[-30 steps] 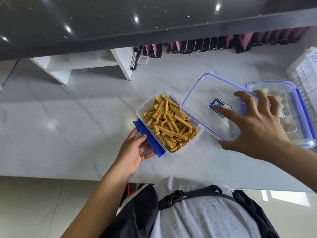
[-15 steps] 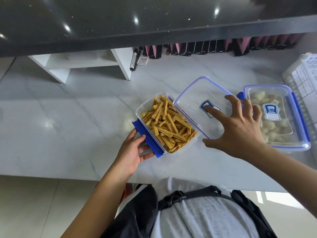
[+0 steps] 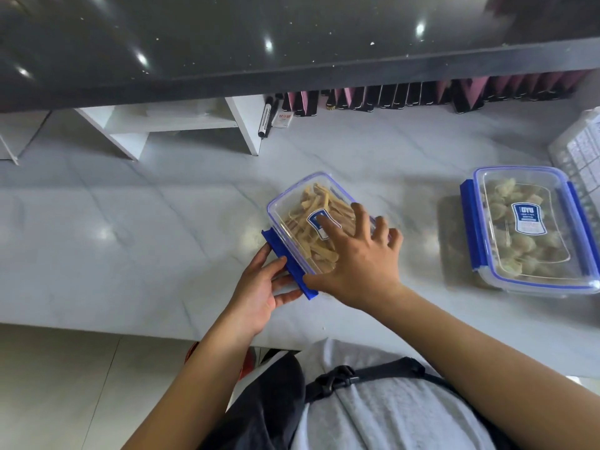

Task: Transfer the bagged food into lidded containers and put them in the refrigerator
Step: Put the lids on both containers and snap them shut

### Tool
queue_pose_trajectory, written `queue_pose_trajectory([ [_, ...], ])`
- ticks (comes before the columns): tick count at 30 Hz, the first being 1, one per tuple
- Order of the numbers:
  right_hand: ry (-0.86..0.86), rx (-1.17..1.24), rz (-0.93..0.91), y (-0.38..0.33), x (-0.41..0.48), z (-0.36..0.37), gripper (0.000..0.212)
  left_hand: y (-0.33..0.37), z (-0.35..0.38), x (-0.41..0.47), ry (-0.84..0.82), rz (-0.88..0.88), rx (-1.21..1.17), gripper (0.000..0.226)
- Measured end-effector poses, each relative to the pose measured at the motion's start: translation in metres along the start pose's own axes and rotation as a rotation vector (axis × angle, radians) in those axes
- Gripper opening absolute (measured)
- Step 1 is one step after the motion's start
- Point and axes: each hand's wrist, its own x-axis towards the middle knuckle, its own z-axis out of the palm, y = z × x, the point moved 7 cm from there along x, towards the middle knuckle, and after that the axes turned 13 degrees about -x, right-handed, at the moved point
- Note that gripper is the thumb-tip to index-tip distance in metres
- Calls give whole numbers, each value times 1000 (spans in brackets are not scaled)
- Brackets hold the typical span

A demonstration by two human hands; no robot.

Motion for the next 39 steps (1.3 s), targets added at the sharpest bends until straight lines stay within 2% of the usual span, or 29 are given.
queue_pose_trajectory([
  [15,-15,-88,38,4,4,16,99,5,1,5,-43,-6,32,44],
  [17,-67,-45,28,4,-4,15,98,9,-3,5,-60,-9,46,46],
  [19,-110,72,-5,3,-19,12,86,14,-9,6,-74,-19,53,50],
  [21,-106,121,-53,1,-39,9,78,21,-15,3,-97,-18,102,54],
  [25,-275,13,-103,-11,-72,27,92,33,-19,-3,-99,52,296,75],
  [27,-306,-27,-91,-16,-77,32,90,37,-16,-1,-85,93,389,83],
  [32,-238,-36,-46,-25,-80,32,86,46,-3,4,-122,107,475,83],
  [37,-296,-39,-46,-23,-76,27,89,51,6,6,-155,102,537,77],
  [39,-272,46,-52,-19,-73,23,84,51,6,6,-161,89,522,76],
])
